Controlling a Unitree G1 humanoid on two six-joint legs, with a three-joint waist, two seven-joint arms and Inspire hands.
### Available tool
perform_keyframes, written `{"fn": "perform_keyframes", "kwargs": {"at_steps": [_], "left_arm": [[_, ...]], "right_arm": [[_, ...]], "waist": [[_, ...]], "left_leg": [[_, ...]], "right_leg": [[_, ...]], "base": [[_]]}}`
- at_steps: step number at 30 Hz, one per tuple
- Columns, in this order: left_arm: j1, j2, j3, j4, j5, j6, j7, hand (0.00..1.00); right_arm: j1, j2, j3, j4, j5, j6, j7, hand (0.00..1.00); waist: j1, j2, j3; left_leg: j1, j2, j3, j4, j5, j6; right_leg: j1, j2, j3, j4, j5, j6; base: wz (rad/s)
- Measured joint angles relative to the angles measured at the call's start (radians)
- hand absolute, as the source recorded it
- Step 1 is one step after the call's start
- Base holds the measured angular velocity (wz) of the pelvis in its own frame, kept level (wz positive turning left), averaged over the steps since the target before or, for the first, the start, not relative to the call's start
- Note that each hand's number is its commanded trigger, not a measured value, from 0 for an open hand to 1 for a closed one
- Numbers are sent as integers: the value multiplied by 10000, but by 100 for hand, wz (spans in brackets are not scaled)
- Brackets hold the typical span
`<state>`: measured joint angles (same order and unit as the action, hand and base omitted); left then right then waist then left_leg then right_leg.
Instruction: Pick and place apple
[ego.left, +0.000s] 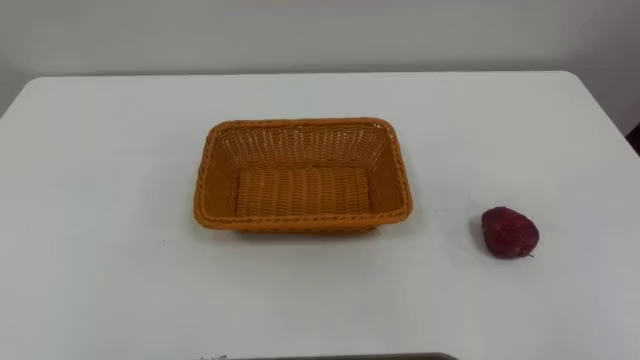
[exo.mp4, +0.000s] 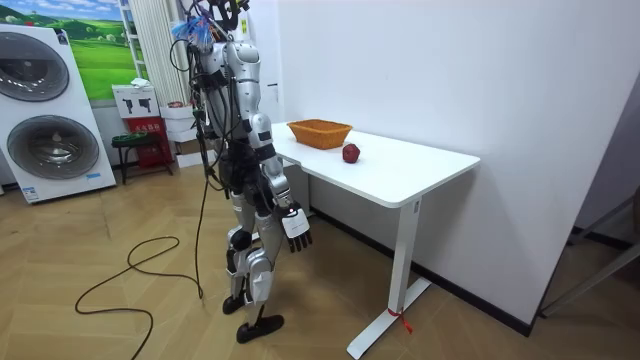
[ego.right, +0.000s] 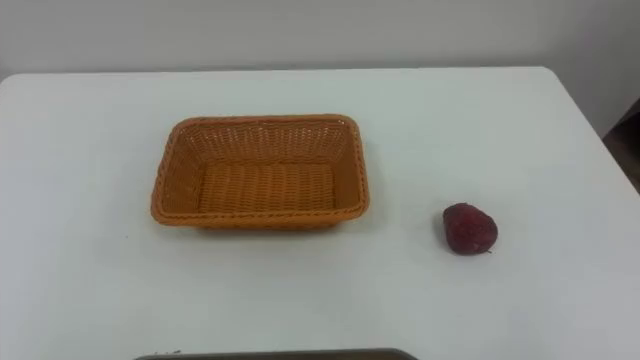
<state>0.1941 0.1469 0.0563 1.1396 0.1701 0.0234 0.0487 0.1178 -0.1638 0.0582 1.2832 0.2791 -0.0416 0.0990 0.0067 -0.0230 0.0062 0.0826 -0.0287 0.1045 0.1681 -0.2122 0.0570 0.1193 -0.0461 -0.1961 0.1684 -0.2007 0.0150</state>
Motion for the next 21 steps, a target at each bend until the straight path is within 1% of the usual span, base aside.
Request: {"fn": "perform_keyframes", "kwargs": {"at_steps": [2,7,9,11,12,13,14,15,16,17,18,19,20,21], "left_arm": [[9,0,0,0,0,1,4,0],[37,-1,-1,0,-13,2,26,0],[-29,-12,-6,-5,-233,-6,97,0],[-29,-14,-5,-28,-226,-20,98,0],[-14,-20,-5,-27,-257,-49,127,0],[2,-20,4,-28,-289,-82,153,0],[8,-21,67,-46,-394,-146,208,0],[15,-33,217,-117,-476,-253,293,0],[20,-32,263,-139,-528,-302,347,0],[142,-28,428,-162,-609,-402,444,0],[224,-8,490,-189,-607,-494,575,0],[261,-6,542,-202,-613,-539,617,0],[286,-13,653,-221,-619,-585,711,0],[298,-14,805,-343,-619,-607,762,0]], "right_arm": [[0,0,1,-1,0,0,0,0],[-5,3,15,2,64,-4,-43,0],[-61,20,36,61,439,4,-152,0],[-56,55,-23,66,944,16,-253,0],[22,62,-61,72,1461,59,-348,0],[20,76,-141,63,1762,98,-405,0],[79,98,-355,26,2412,128,-563,0],[117,101,-816,-54,3031,184,-706,0],[126,100,-1049,-103,3309,186,-807,0],[126,97,-1569,-225,3888,183,-1075,0],[157,98,-2016,-469,4634,171,-1345,0],[163,97,-2233,-554,5142,136,-1470,0],[199,100,-2738,-861,6138,129,-1749,0],[178,106,-3372,-1240,6986,121,-2054,0]], "waist": [[0,27,-19],[10,41,-24],[-5,41,-21],[-3,63,-18],[-25,-11,23],[-37,26,56],[-49,67,11],[-105,40,12],[-128,60,18],[-216,57,20],[-310,63,43],[-352,113,27],[-481,39,24],[-596,56,25]], "left_leg": [[0,0,0,24,0,0],[21,0,3,48,0,0],[25,1,-3,39,0,0],[44,1,2,37,0,0],[115,0,20,7,0,0],[152,1,26,4,0,0],[175,1,25,6,-1,1],[179,-2,31,7,-4,6],[182,-4,38,10,-4,7],[207,-7,47,18,-5,8],[259,-5,43,13,-9,12],[283,-5,44,-1,-11,11],[325,-6,44,-44,-14,12],[331,-4,55,-70,-16,14]], "right_leg": [[0,0,-1,0,0,0],[6,-1,2,0,0,0],[7,-1,0,3,0,0],[12,1,20,7,0,0],[61,-3,27,7,0,0],[98,-3,19,9,0,1],[124,-10,10,9,0,1],[136,-16,2,10,0,1],[143,-18,3,9,0,1],[163,-16,18,12,1,3],[205,-10,15,12,1,3],[221,-8,19,13,1,4],[244,-6,28,17,0,5],[244,-2,53,33,0,6]], "base": [[0],[0],[0],[-2],[0],[0],[0],[0],[0],[0],[0],[0],[0],[-4]]}}
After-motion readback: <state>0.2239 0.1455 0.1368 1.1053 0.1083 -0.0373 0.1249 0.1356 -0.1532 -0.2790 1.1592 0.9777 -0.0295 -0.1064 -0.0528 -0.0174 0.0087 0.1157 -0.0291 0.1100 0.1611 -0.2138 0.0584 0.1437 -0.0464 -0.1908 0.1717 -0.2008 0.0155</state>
